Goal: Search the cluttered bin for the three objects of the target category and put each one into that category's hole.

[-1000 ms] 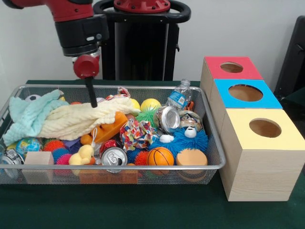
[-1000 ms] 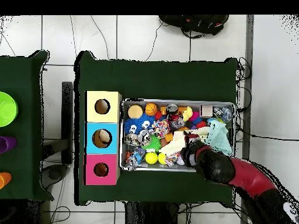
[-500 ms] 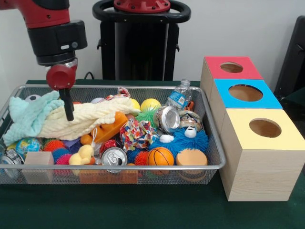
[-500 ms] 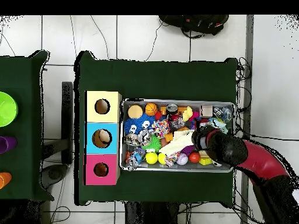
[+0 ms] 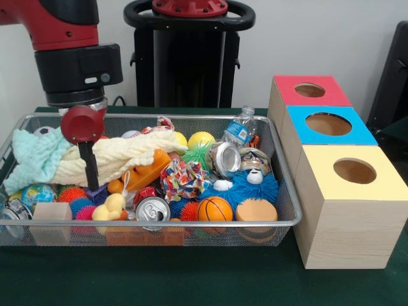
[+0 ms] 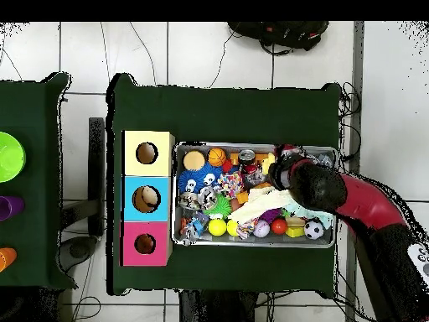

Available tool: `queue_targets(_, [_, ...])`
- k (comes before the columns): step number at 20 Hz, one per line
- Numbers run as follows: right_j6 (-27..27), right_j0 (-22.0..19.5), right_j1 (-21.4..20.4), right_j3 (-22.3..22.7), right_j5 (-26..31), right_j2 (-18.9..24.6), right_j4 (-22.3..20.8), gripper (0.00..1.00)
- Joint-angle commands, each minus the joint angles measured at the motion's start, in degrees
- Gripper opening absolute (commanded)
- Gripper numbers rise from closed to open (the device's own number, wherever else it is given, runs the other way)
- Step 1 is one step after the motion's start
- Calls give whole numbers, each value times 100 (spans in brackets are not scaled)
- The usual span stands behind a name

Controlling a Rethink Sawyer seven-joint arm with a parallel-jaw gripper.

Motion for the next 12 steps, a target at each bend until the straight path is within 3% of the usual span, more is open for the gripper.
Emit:
queue_targets(1, [-432,114,274,-294,478,90,101,100])
queue_targets(9, [-403,79,95,461,-148,115,-177,100])
queue_targets(12, [-244,146,203,799,-759,5,-452,100])
